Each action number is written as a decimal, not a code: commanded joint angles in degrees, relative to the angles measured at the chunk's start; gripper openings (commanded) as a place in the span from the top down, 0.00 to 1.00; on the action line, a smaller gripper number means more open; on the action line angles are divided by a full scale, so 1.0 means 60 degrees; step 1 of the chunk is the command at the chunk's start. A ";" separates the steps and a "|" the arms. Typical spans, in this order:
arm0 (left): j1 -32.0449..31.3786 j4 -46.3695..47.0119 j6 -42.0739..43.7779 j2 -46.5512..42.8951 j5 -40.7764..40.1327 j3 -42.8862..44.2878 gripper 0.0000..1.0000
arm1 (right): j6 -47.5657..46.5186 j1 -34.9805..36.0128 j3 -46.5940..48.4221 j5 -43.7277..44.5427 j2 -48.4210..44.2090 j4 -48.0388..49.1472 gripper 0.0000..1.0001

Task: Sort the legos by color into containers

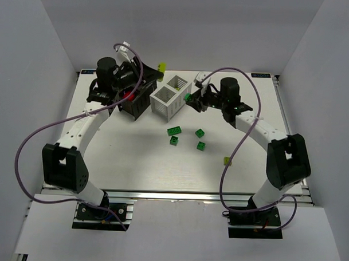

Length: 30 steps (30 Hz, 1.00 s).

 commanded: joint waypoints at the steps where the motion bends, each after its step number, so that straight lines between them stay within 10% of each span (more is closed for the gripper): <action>1: -0.0005 -0.4171 0.2616 -0.0632 -0.1811 0.0046 1.00 | -0.0229 0.0534 0.1059 -0.0013 0.0555 0.0229 1.00; 16: 0.0009 -0.4714 0.2793 -0.2932 -0.3527 -0.1684 1.00 | 0.1718 0.1605 0.4529 0.1919 0.3954 0.0933 0.92; 30: -0.0006 -0.4555 0.2779 -0.2919 -0.3396 -0.1509 1.00 | 0.1427 0.1619 0.4387 0.1863 0.4205 0.0902 0.38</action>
